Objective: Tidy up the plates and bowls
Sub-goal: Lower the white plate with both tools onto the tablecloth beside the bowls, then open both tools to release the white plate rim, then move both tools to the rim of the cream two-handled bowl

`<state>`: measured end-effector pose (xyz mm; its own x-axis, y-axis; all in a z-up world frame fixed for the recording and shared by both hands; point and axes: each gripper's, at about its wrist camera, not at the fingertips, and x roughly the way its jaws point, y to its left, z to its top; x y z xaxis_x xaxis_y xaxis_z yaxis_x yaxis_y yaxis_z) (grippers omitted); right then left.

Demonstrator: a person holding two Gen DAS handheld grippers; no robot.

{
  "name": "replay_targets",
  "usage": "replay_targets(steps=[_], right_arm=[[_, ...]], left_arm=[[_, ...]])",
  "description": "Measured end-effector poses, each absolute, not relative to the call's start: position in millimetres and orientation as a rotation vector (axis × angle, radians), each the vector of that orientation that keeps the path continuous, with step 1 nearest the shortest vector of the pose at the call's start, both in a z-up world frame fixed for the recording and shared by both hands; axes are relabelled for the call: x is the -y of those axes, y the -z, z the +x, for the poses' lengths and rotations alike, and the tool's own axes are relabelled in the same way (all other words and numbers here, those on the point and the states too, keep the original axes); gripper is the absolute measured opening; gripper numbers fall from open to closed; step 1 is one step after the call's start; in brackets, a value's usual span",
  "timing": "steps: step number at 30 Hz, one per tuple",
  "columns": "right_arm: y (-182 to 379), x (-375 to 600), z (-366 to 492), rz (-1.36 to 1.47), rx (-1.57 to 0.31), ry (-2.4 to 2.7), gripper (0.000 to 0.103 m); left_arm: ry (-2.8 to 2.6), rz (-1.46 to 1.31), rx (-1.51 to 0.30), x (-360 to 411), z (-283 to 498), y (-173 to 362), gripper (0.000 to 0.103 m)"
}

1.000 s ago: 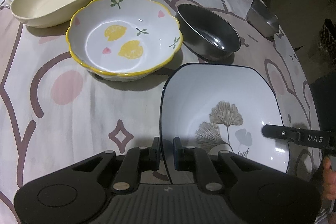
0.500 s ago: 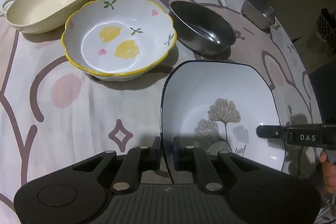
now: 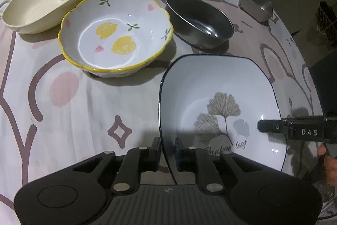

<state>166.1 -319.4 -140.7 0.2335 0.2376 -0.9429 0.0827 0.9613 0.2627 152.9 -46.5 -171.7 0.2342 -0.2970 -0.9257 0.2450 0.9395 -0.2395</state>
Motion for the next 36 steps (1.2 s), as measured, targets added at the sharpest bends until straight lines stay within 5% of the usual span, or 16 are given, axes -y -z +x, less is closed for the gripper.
replay_targets(steps=[6,11,14,17,36], right_arm=[[140,322,161,0.274,-1.319,-0.112,0.054],[138,328,150,0.264,-1.294,-0.093,0.074],[135,332,144,0.257,-1.276,-0.083,0.090],[129,336,140,0.232,-1.236,-0.068,0.102],[31,309,161,0.193,-0.754,-0.092,0.103]], left_arm=[[0.404,-0.009,-1.299,52,146,176,0.046],[0.396,0.000,-1.263,50,143,171,0.082],[0.395,0.016,-1.232,49,140,165,0.094],[0.393,0.056,-1.182,50,137,156,0.100],[0.255,-0.024,-0.829,-19,159,50,0.103]])
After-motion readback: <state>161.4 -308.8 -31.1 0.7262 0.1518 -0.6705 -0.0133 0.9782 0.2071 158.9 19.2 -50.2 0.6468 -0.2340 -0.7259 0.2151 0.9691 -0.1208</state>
